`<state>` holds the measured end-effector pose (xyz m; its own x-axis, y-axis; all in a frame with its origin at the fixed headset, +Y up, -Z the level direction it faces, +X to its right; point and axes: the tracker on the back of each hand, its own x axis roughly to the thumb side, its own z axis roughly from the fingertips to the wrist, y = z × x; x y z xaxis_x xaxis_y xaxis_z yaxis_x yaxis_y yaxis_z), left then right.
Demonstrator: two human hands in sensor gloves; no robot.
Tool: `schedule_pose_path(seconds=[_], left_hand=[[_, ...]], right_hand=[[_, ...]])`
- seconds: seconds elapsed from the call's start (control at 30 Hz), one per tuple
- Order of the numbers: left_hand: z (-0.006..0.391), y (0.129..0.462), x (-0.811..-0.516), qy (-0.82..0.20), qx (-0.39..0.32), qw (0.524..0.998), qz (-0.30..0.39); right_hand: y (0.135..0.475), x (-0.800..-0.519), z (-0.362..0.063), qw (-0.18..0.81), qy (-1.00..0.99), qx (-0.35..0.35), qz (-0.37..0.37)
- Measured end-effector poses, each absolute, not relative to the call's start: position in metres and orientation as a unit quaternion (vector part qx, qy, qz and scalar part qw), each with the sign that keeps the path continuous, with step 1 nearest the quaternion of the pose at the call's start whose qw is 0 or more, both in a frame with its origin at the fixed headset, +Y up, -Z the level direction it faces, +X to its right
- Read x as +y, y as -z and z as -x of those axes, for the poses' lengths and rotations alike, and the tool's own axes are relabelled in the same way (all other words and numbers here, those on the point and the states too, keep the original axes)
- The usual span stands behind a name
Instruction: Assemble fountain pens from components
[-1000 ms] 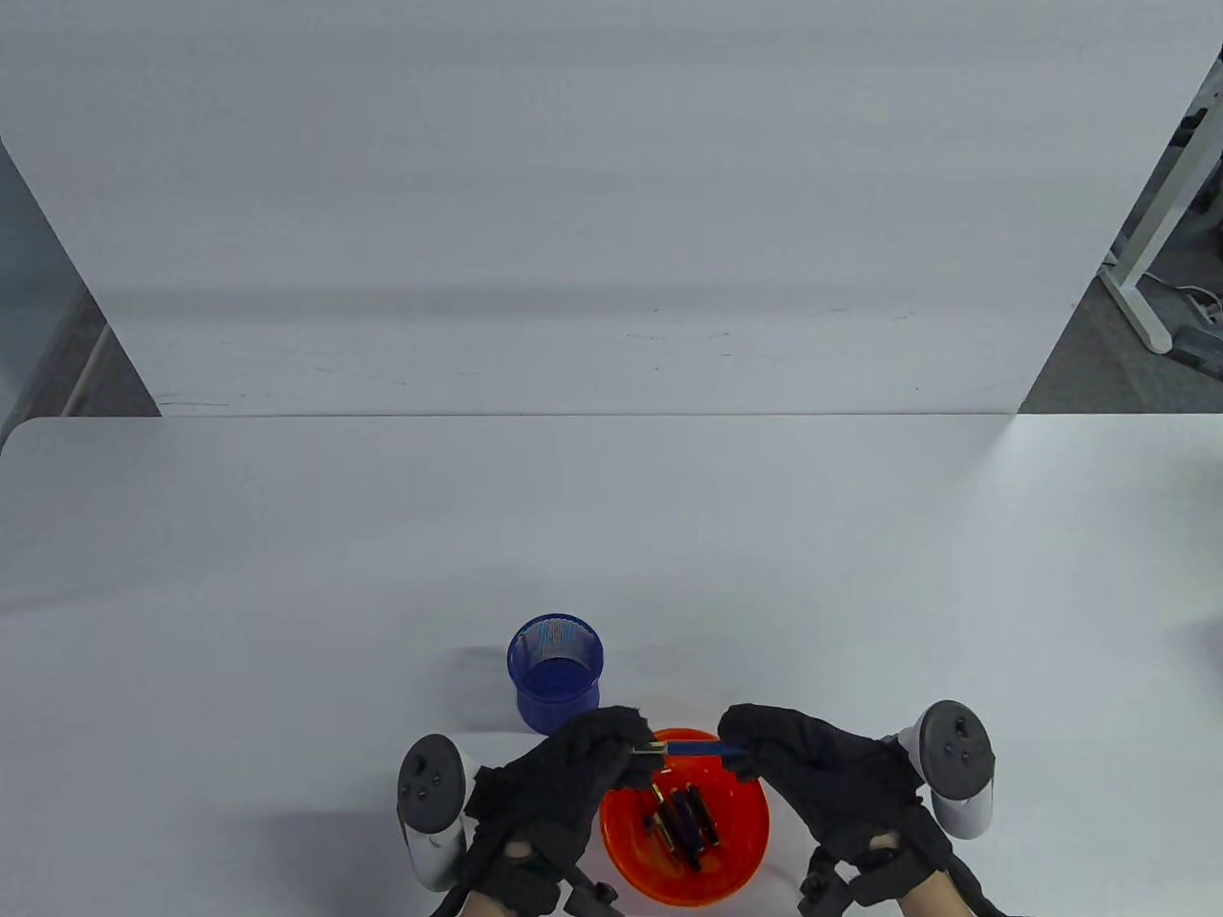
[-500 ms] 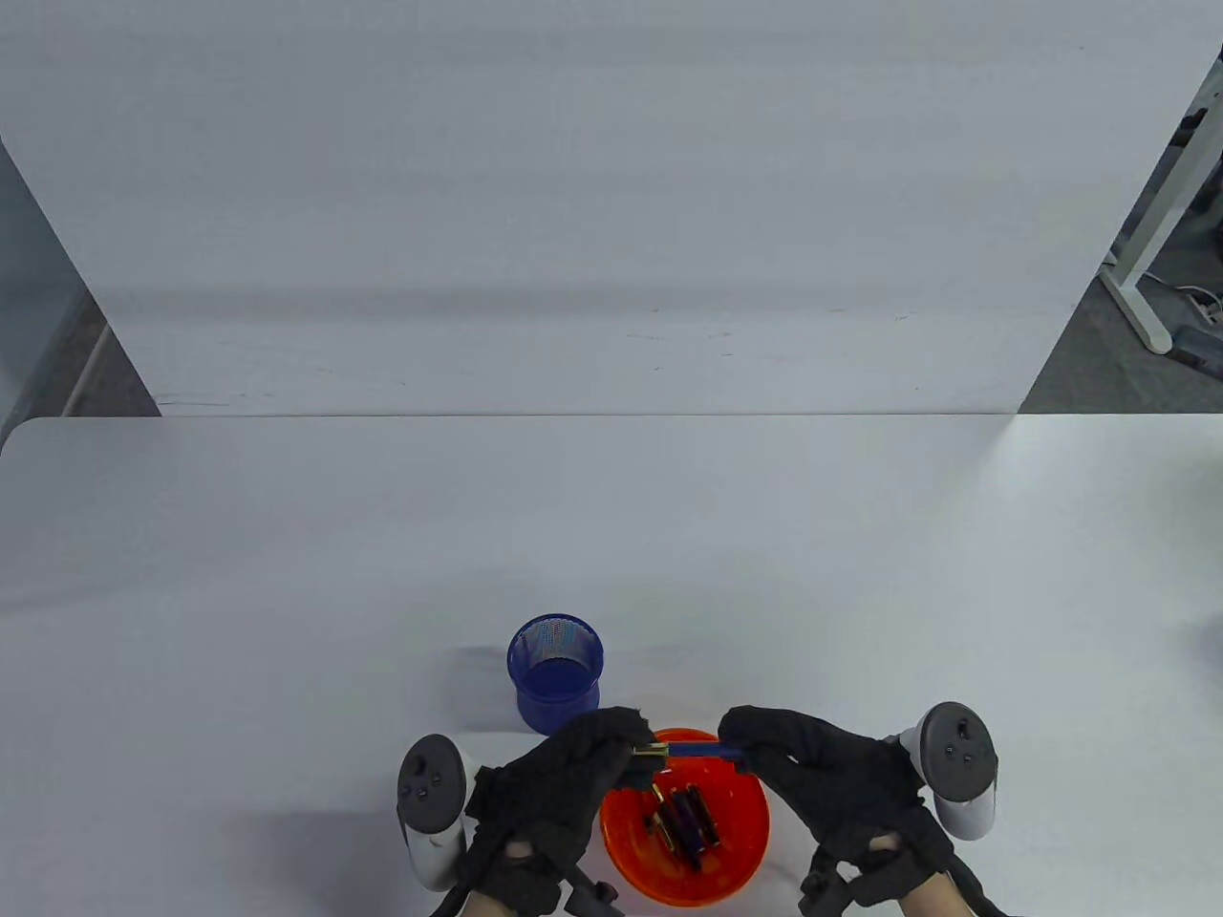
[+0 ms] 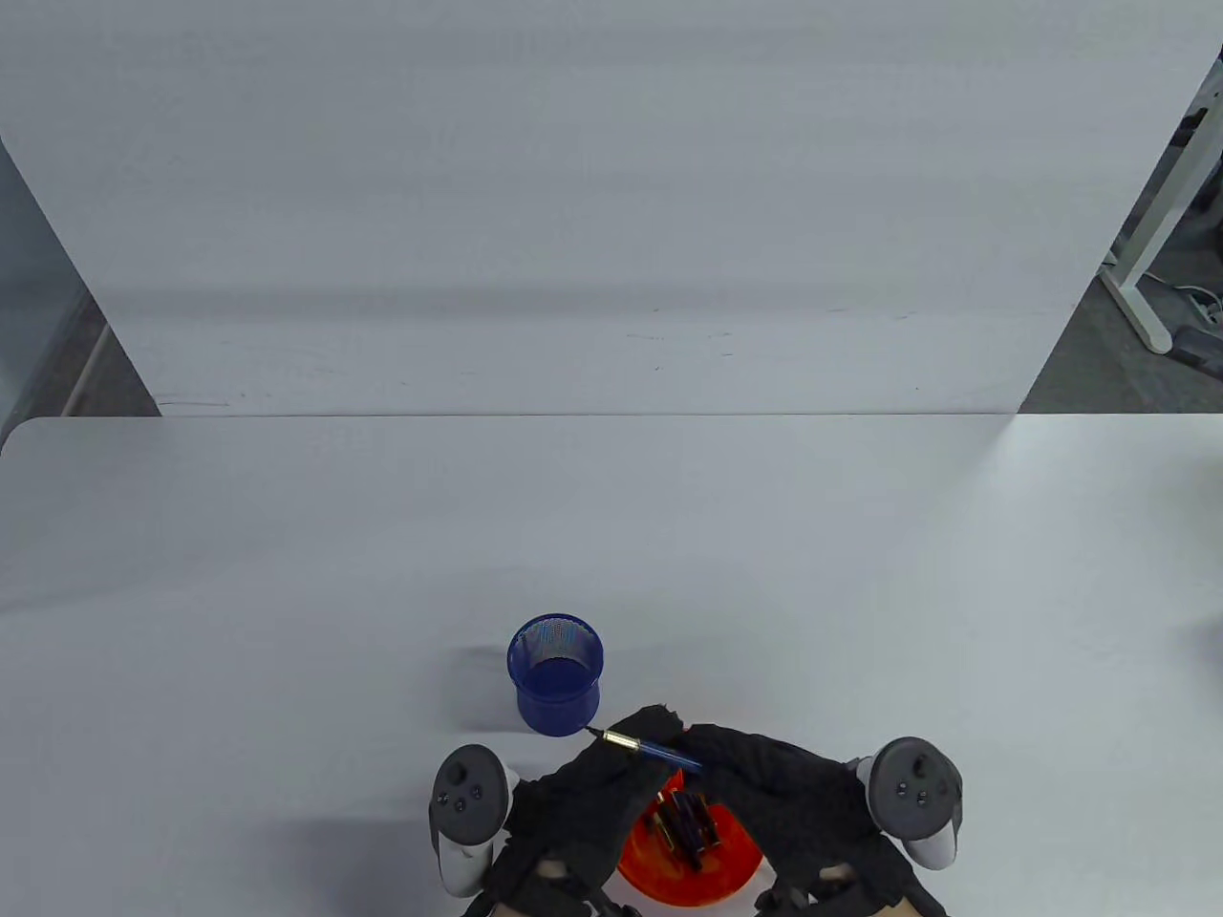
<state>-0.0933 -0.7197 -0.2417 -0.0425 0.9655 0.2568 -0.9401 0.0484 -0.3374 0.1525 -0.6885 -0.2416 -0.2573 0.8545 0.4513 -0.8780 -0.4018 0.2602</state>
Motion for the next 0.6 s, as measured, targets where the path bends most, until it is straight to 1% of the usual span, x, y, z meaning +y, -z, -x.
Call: schedule_pose_path(seconds=[0.07,0.13,0.23,0.3,0.4,0.47,0.57,0.6], left_hand=[[0.094,0.243,-0.721,-0.704,-0.216,0.675,0.041],[0.095,0.244,-0.723,-0.719,-0.209,0.662,0.033],[0.098,0.243,-0.723,-0.726,-0.197,0.658,0.023],[0.104,0.244,-0.721,-0.738,-0.178,0.651,-0.009],[0.11,0.246,-0.721,-0.733,-0.168,0.658,-0.02],[0.112,0.246,-0.721,-0.733,-0.161,0.661,-0.024],[0.115,0.246,-0.722,-0.728,-0.159,0.667,-0.025],[0.115,0.246,-0.722,-0.73,-0.157,0.665,-0.026]], right_hand=[[0.24,-0.69,-0.149,0.538,-0.798,-0.017,-0.27],[0.24,-0.69,-0.148,0.526,-0.806,-0.017,-0.27],[0.241,-0.69,-0.151,0.49,-0.832,-0.024,-0.259],[0.243,-0.693,-0.149,0.412,-0.876,-0.024,-0.251],[0.243,-0.7,-0.131,0.23,-0.944,-0.003,-0.237],[0.243,-0.708,-0.113,0.097,-0.968,0.025,-0.228],[0.244,-0.722,-0.092,0.016,-0.973,0.05,-0.224],[0.244,-0.725,-0.089,0.005,-0.973,0.055,-0.223]])
